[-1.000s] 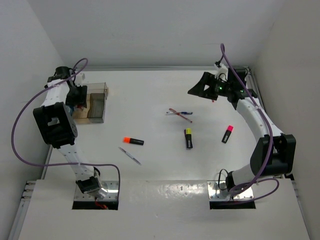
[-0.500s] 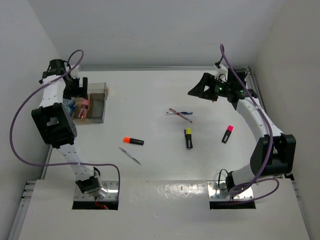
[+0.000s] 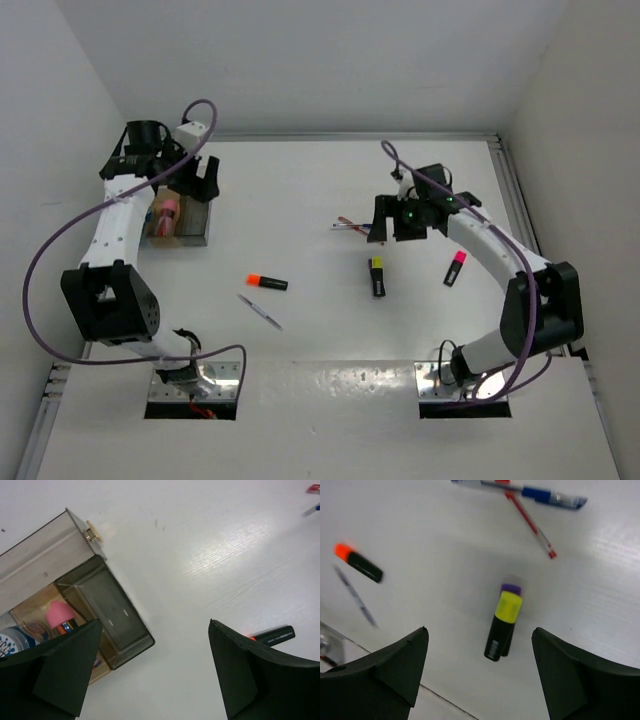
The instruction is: Sort the stationery into containers
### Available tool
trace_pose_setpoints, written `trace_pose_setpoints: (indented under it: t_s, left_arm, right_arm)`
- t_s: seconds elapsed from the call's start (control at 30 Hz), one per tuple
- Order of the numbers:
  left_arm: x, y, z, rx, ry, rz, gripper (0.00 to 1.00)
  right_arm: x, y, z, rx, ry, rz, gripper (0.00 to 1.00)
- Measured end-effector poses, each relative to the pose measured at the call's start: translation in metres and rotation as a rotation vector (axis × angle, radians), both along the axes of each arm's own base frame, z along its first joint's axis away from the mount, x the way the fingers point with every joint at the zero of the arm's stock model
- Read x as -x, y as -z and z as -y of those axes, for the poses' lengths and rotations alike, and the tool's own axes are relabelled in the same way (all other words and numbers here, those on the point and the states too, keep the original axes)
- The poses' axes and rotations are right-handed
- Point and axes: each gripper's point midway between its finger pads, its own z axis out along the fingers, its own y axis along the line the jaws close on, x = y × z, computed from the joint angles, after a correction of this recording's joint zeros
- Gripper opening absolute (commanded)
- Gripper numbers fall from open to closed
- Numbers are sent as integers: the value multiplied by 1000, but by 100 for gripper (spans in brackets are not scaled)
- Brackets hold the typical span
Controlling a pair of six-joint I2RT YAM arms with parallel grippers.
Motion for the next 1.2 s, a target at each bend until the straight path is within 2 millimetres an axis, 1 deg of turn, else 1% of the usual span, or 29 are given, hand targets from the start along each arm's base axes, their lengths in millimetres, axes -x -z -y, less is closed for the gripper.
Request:
trace_pose_setpoints:
  t_s: [0.07, 0.13, 0.17, 0.2, 0.23, 0.3, 0.33, 0.37, 0.43, 0.47, 0.53, 0.57, 0.63, 0.73, 0.83, 0.93, 0.97, 1.0, 1.03, 1.1, 1.13, 1.17, 1.2]
  left_arm:
    - [4, -6, 13, -6, 32, 33, 96]
    - [8, -7, 20, -10, 44, 58, 97]
    - [11, -7, 22, -11, 50, 64, 96]
    - [13, -6, 25, -10, 59, 70, 91]
    - [17, -5, 29, -5, 81, 75, 88]
    - [28, 2, 40, -14, 166, 73, 81]
    - [33, 6, 47, -27, 214, 69, 79]
    - [40, 13, 59, -45, 286, 57, 76]
    - [59, 29, 90, -85, 450, 25, 74]
    - [70, 40, 108, -108, 540, 6, 73]
    - [96, 63, 134, -142, 690, -41, 72]
    - [110, 74, 143, -159, 755, -69, 71]
    - [133, 96, 151, -210, 854, -120, 71]
    - [149, 115, 152, -277, 929, -167, 71]
    - [150, 126, 152, -331, 961, -180, 71]
    - [144, 132, 152, -372, 967, -179, 71]
    - [142, 134, 152, -378, 962, -178, 73]
    - [139, 135, 151, -378, 952, -177, 76]
    - [136, 135, 150, -369, 931, -176, 80]
    - [127, 133, 145, -310, 837, -180, 84]
    - [118, 130, 138, -265, 762, -179, 90]
    - [109, 126, 130, -223, 688, -171, 91]
    - [98, 121, 117, -173, 585, -169, 93]
  right_arm:
    - [21, 22, 0, 75, -21, -58, 82]
    - [35, 38, 4, 144, -29, -96, 81]
    - [39, 44, 5, 172, -31, -111, 81]
    - [41, 49, 6, 192, -31, -120, 81]
    - [41, 53, 7, 210, -31, -126, 81]
    - [41, 58, 8, 234, -29, -131, 81]
    - [41, 59, 8, 240, -29, -131, 81]
    - [41, 59, 9, 242, -27, -131, 81]
    - [40, 59, 9, 243, -28, -127, 81]
    - [41, 59, 9, 244, -30, -127, 81]
    - [40, 59, 9, 242, -31, -126, 81]
    - [41, 59, 9, 242, -32, -126, 81]
    - [40, 58, 11, 240, -31, -128, 81]
    - [38, 57, 15, 234, -25, -128, 81]
    - [33, 54, 23, 223, -2, -128, 80]
    - [28, 50, 28, 206, 5, -118, 77]
    - [27, 48, 29, 200, -2, -110, 75]
    - [27, 45, 28, 196, -19, -94, 72]
    - [27, 40, 25, 191, -45, -74, 70]
    - [29, 30, 15, 202, -121, -20, 64]
    - [29, 23, 4, 207, -177, 13, 63]
    - [27, 15, -9, 208, -226, 46, 61]
    - [25, 6, -23, 205, -275, 82, 60]
